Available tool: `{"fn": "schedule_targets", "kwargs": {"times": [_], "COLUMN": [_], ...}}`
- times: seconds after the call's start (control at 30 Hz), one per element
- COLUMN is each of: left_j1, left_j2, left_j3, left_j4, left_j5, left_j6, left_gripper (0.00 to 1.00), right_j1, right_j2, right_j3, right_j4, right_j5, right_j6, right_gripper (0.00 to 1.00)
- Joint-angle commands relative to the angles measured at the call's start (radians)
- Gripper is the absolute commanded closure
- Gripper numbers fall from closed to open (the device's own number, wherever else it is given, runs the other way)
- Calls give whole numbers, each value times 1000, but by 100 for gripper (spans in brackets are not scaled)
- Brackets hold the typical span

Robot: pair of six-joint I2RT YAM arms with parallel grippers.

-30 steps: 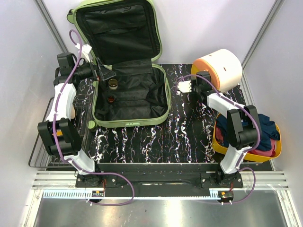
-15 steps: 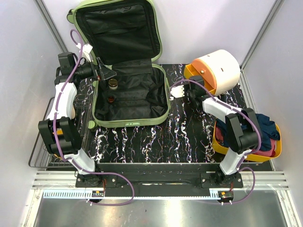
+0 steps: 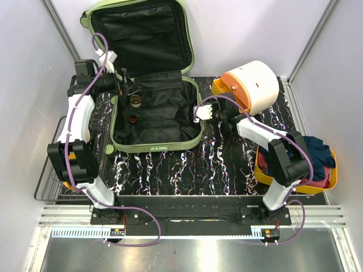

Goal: Open, take out, and arrange the luggage

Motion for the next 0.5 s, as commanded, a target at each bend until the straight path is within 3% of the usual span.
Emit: {"fn": "schedule_targets", "kwargs": {"times": [0.0, 0.13, 0.37, 0.47], "left_j1": [-80, -125, -155, -157], "left_j2": [21, 61, 182, 229], "left_j3": [71, 95, 147, 172], "left_j4": [-138, -164, -164, -159], "left_j5": [-338, -532, -691, -663], "left_j6": [187, 191, 71, 25], "left_gripper": [1, 1, 1, 1], "right_j1": [5, 7, -15, -51], "right_j2": [-102, -133, -136, -99], "right_j3": [89, 190, 384, 462], "right_j4": [-95, -218, -333, -414], "right_j5": [-59, -131, -103, -49], "right_j6": [138, 317, 622, 726], "right_gripper": [15, 13, 14, 20]}}
